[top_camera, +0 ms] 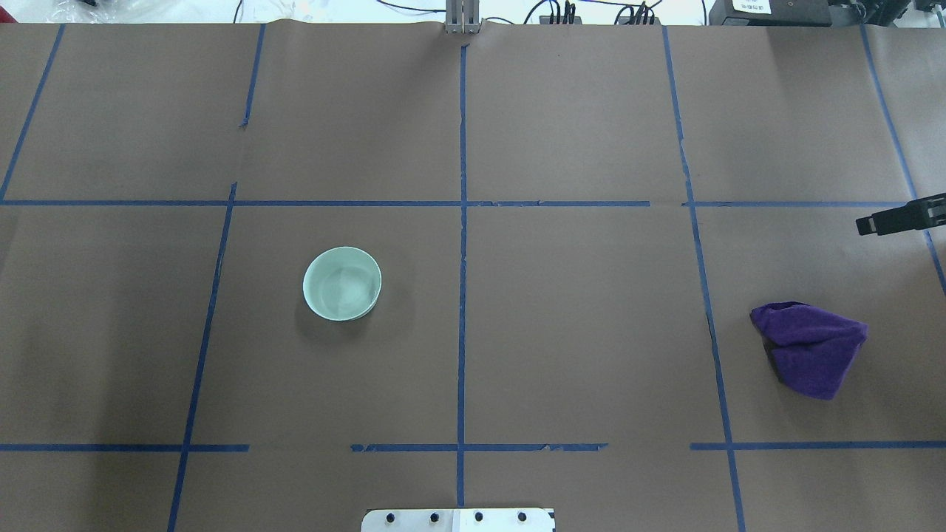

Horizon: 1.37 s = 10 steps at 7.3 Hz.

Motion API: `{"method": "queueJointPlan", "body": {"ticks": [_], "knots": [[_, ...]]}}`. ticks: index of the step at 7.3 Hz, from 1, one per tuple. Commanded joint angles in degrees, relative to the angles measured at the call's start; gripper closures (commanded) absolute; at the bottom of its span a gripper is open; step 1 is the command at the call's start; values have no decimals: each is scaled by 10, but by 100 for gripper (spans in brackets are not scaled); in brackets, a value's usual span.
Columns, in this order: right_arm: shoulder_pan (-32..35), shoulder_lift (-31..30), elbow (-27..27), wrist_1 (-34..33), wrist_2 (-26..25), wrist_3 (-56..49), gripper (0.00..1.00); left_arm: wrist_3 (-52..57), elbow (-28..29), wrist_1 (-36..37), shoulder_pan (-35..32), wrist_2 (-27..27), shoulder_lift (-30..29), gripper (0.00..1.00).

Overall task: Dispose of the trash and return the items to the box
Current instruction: 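Reach the right gripper down and grasp the purple cloth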

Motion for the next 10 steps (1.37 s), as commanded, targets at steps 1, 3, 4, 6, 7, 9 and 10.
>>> {"method": "queueJointPlan", "body": {"ticks": [1, 3, 4, 6, 7, 9, 10], "knots": [[-107, -26, 19, 0, -78, 26, 0, -1, -4, 5, 0, -1, -15, 0], [-178, -62, 19, 0, -121, 19, 0, -2, -5, 5, 0, -1, -19, 0], [-201, -74, 18, 0, -135, 14, 0, -2, -6, 5, 0, -1, -21, 0], [-227, -76, 10, -2, -137, 1, 70, -2, -4, 5, 0, -1, -25, 0], [-234, -77, 7, -2, -138, -17, 100, -2, -4, 6, 0, -1, -26, 0], [-221, -74, 5, -4, -140, -85, 100, -2, -5, 6, 0, -1, -27, 0], [-184, -73, 7, -6, -140, -111, 100, -2, -5, 5, 0, -2, -27, 0]]}}
